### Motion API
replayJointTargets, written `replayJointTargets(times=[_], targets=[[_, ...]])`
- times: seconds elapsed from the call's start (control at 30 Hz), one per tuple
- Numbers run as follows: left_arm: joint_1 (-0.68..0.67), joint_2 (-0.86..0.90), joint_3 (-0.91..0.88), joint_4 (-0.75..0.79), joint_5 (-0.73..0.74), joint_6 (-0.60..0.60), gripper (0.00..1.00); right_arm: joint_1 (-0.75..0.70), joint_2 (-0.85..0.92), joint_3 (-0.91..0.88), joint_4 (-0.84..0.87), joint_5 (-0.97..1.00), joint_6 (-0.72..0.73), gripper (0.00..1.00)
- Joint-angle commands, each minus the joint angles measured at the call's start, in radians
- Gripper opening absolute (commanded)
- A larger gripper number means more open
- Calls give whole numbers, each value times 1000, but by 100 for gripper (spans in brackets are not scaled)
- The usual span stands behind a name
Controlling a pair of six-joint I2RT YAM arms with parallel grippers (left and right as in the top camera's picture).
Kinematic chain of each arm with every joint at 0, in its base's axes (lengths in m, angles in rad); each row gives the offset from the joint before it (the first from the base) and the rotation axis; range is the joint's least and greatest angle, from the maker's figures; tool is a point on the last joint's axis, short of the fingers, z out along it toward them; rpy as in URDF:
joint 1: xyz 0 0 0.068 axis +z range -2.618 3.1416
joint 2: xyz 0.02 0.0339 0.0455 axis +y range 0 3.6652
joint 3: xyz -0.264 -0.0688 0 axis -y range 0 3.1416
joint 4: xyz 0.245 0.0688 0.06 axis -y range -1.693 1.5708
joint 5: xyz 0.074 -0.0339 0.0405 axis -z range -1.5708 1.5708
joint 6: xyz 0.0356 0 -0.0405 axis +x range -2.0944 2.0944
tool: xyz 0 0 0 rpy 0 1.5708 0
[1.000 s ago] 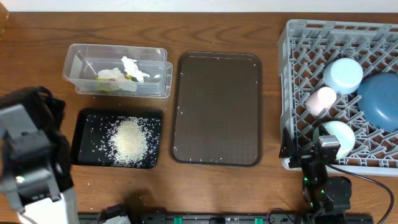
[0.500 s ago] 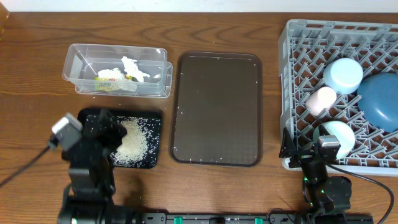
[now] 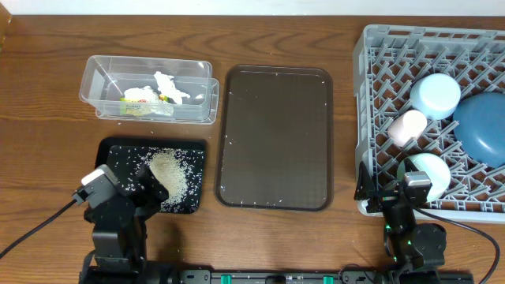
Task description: Sort waste into correct bins and load items into the dishwasher rack
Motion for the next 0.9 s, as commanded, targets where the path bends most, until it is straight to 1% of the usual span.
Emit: replayJointTargets(times=[0.0,0.1,0.33,0.4,0.5,0.63,0.87], targets=[[-14,-49,-40,36,47,154,95,7,-7,-2,-5,6,15,99],[-14,-103,-97,114,101,207,95,7,-7,-2,-5,6,15,99],[-14,-214,-306,416,284,293,95,7,-7,-2,-5,6,15,99],[-14,-238,-364,493,315,296,95,7,-7,-2,-5,6,15,99],[-14,-280,-431,550,323,295,95,7,-7,-2,-5,6,15,99],[-14,-331,-491,586,322,295,95,7,-7,-2,-5,6,15,99],[-13,-333,-541,711,322,297,95,7,-7,-2,-5,6,15,99]])
